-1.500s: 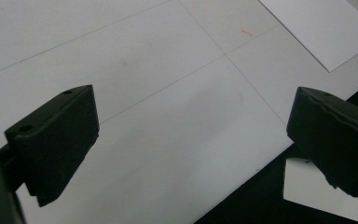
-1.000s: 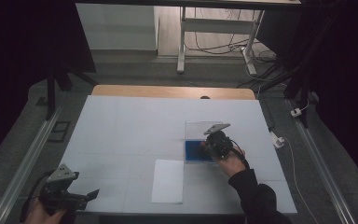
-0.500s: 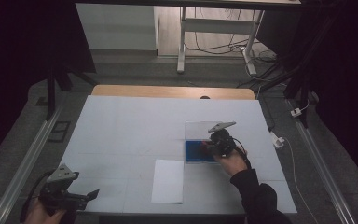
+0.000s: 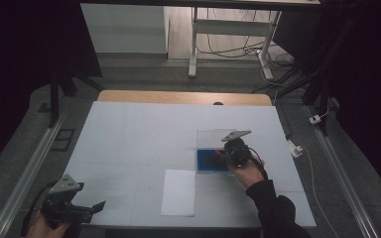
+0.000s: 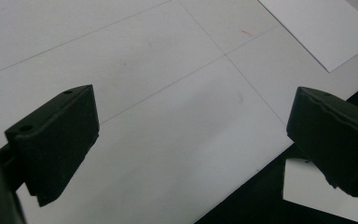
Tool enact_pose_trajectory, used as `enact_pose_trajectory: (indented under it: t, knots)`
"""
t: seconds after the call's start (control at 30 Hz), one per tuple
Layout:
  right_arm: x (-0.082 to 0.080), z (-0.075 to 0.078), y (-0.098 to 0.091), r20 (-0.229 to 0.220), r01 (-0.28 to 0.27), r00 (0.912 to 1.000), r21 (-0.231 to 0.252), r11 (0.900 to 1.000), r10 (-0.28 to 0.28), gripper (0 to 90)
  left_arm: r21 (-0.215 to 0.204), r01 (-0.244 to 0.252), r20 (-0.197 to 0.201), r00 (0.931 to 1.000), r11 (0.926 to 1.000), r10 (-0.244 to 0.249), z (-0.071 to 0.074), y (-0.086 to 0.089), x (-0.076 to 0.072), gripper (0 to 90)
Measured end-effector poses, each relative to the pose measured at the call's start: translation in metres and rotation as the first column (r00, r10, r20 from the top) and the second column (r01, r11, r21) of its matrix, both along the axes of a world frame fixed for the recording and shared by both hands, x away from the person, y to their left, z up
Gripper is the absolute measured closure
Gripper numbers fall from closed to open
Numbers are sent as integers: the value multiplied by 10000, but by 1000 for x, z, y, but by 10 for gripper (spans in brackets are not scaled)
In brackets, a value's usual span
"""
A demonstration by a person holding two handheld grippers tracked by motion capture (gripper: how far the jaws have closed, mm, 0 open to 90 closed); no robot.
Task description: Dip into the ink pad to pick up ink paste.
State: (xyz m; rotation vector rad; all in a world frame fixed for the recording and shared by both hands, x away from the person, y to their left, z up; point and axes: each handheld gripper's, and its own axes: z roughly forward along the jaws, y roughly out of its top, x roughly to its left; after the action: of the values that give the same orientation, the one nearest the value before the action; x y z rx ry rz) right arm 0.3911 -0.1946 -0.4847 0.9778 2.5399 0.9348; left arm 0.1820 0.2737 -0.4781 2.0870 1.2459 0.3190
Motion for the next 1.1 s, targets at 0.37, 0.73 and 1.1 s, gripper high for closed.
enact_pose_trajectory:
  t: [0.37, 0.73, 1.1]
  knots:
    - [-4, 9, -5, 216, -79, 9997, 387, 9992, 71, 793, -35, 7, 10, 10000, 10000, -7, 0, 0, 0, 26]
    - [-10, 15, -8, 365, -332, 9989, 665, 9972, 308, 792, -53, -4, 24, 10000, 10000, 4, 0, 1, 0, 26]
    - [-19, 24, -11, 481, -417, 9982, 1011, 9940, 370, 792, -82, -7, 21, 10000, 10000, 7, 0, 1, 0, 25]
